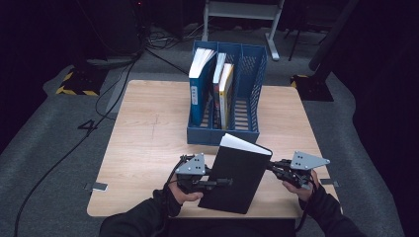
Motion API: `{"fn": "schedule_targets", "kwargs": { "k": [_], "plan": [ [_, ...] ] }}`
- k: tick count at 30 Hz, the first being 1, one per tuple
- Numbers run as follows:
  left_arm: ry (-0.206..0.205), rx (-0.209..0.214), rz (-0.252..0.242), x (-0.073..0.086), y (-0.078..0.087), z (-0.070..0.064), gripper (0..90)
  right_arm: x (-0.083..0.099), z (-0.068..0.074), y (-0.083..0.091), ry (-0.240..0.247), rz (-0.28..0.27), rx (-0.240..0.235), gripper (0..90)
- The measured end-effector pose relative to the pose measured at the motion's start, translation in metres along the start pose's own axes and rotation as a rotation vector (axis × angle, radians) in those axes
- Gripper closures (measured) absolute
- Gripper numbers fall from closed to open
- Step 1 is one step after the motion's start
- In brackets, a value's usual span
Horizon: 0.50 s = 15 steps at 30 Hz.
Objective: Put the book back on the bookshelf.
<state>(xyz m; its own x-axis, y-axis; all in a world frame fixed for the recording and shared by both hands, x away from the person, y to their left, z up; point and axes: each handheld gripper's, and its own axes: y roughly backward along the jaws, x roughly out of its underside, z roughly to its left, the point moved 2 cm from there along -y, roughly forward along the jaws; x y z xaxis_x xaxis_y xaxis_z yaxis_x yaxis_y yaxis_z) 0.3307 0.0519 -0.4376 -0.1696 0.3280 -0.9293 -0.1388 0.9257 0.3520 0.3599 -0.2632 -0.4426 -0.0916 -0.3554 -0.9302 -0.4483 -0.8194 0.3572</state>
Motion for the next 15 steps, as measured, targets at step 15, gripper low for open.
{"fn": "schedule_targets", "kwargs": {
  "k": [15],
  "plan": [
    [-0.070, -0.043, 0.025, -0.004, -0.021, 0.009, 69.8, -0.016, -0.005, 0.006, 0.051, -0.010, 0.065, 90.0]
  ]
}}
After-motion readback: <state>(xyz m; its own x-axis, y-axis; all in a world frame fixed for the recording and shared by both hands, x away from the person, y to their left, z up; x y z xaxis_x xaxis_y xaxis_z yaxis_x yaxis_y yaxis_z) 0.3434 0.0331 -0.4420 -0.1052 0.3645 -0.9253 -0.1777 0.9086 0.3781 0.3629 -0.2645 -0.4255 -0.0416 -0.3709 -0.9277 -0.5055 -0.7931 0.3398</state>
